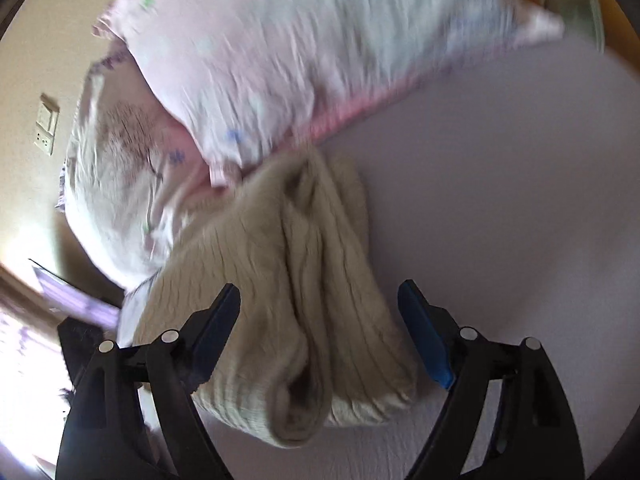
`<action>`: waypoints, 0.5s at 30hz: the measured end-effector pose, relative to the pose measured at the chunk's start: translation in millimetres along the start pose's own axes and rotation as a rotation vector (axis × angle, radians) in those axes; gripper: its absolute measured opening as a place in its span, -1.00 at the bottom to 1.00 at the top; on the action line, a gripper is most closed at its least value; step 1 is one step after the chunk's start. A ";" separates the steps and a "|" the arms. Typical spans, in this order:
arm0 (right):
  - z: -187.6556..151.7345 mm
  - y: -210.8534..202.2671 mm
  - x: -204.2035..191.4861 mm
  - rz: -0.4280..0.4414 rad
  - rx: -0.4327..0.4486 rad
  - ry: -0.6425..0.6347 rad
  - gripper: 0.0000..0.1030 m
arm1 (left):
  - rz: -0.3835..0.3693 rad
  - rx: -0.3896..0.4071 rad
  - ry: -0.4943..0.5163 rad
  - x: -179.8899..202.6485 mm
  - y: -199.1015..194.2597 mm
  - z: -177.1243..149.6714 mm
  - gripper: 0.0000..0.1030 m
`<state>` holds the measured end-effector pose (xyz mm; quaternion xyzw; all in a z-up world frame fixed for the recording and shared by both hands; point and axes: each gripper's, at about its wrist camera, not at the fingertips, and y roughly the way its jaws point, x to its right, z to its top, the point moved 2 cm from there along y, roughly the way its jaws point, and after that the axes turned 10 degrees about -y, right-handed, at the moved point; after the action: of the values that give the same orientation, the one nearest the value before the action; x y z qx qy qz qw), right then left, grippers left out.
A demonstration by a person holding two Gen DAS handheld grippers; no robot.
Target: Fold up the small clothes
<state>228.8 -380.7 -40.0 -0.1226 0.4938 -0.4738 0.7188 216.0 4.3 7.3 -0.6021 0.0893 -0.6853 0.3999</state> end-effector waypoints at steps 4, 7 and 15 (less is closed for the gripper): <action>-7.8 -3.7 1.1 0.096 0.023 0.038 0.68 | -0.016 0.005 -0.013 1.9 5.1 -1.6 0.82; -7.3 -4.6 -2.7 0.126 0.020 0.039 0.72 | -0.017 -0.003 -0.019 7.2 14.6 -0.4 0.84; -19.6 16.9 -42.8 0.069 -0.003 -0.141 -0.06 | 0.154 -0.023 0.250 50.3 50.3 -27.8 0.16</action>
<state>219.4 -331.9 -34.8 -0.1397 0.4466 -0.4384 0.7674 215.4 -72.1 7.7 -0.5079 0.1921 -0.7213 0.4299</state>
